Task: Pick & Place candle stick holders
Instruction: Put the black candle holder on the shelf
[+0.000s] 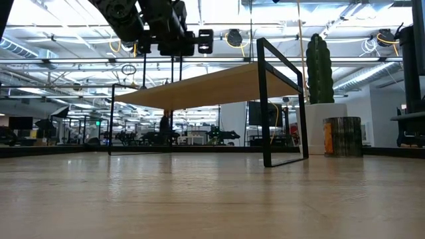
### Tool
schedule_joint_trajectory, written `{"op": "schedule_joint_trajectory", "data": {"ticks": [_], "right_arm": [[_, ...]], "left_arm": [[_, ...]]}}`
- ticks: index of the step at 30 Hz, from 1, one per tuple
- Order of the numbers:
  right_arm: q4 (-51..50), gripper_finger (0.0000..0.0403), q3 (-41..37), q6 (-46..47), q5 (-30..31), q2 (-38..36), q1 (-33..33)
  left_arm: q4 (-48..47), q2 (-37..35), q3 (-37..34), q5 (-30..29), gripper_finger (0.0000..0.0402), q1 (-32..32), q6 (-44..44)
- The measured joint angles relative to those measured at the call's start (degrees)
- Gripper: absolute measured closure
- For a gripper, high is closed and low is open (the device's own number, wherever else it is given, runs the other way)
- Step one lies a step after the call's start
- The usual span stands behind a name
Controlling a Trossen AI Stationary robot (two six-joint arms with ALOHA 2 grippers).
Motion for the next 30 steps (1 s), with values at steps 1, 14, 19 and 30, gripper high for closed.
{"op": "schedule_joint_trajectory", "data": {"ticks": [1,14,19,30], "right_arm": [[0.0,0.031,0.0,0.0,0.0,0.0,0.0],[0.02,0.031,0.0,0.0,-0.02,0.0,0.0],[0.02,0.031,0.0,0.02,-0.02,0.02,0.0],[0.22,0.0309,0.0,-0.04,-0.05,0.0,0.0]], "left_arm": [[0.0,0.0,0.0,-0.02,0.0314,-0.07,0.0],[0.76,-1.62,0.07,0.57,0.025,-1.56,1.65],[0.87,-3.49,0.07,1.26,0.025,-2.32,2.43],[0.83,-9.08,0.07,3.01,0.0249,-4.16,5.31]]}}
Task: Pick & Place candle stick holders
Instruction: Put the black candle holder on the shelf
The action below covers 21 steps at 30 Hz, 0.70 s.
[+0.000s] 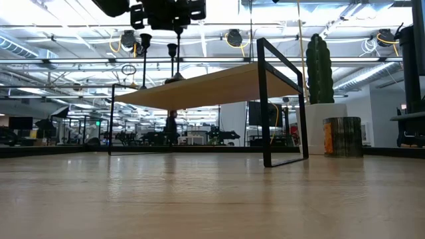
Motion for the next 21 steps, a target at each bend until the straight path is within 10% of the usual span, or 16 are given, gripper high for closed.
{"op": "schedule_joint_trajectory", "data": {"ticks": [21], "right_arm": [[0.19,0.0309,0.0,1.33,-0.13,0.02,0.01]], "left_arm": [[-14.61,0.76,-0.07,-1.08,0.0249,0.01,-13.41]]}}
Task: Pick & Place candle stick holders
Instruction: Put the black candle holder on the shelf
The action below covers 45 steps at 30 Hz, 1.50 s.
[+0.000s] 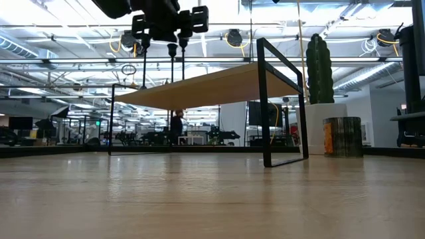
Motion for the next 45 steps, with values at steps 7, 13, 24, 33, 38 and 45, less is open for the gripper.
{"op": "schedule_joint_trajectory", "data": {"ticks": [7,13,24,33,38,45], "right_arm": [[-0.02,0.0309,0.0,-0.04,-0.02,-0.02,0.01],[-0.02,0.0309,0.0,-0.5,-0.02,-0.02,0.0],[-0.04,0.0309,0.0,-1.31,-0.02,0.0,0.01],[-0.04,0.0309,0.0,-1.51,-0.04,0.0,0.01],[-0.04,0.0309,0.0,-1.51,-0.03,0.0,0.01],[-0.04,0.0309,0.0,-1.51,-0.04,0.0,0.0]], "left_arm": [[0.21,-0.02,0.0,-2.0,0.0249,-0.06,0.53],[0.62,-0.42,0.0,-0.52,0.0249,-0.62,0.75],[1.55,-0.52,0.0,0.15,0.0249,-1.92,3.6],[2.39,-0.52,0.0,-2.96,0.025,-4.72,8.29],[2.36,-0.52,0.0,-5.96,0.0249,-7.8,8.2],[1.71,-0.52,0.0,-14.69,0.025,-15.71,1.78]]}}
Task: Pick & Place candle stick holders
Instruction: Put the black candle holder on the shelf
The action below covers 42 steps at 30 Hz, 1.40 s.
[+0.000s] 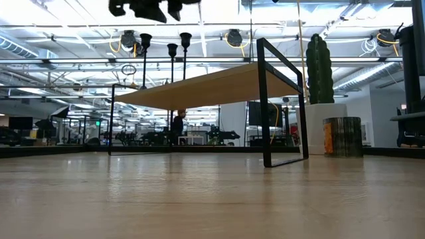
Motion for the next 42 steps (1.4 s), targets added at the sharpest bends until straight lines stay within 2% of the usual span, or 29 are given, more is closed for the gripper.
{"op": "schedule_joint_trajectory", "data": {"ticks": [9,11,16,19,24,34,42], "right_arm": [[0.0,0.0309,0.0,0.0,0.0,0.0,0.0],[0.0,0.0309,0.0,0.0,0.0,0.0,0.0],[-0.11,0.0309,0.0,0.0,0.0,0.0,0.0],[-0.6,0.0309,0.0,0.02,0.04,-0.01,0.0],[-0.61,0.0309,0.0,0.11,0.09,0.0,0.0],[-0.42,0.0309,0.0,0.0,1.95,0.0,-0.8],[-0.42,0.0309,0.0,0.0,1.75,0.0,-3.43]], "left_arm": [[3.21,0.0,0.0,-1.19,0.025,-7.51,-3.89],[2.45,0.02,0.0,1.51,0.025,-7.45,-6.87],[-5.55,0.46,0.0,13.78,0.025,-4.15,-19.04],[-12.82,0.5,0.0,17.59,0.025,-0.85,-27.81],[-16.28,0.64,0.0,27.22,0.025,5.11,-32.9],[-16.8,4.69,0.0,33.05,0.025,11.96,-35.51],[-23.72,6.09,0.0,35.82,0.025,14.38,-40.41]]}}
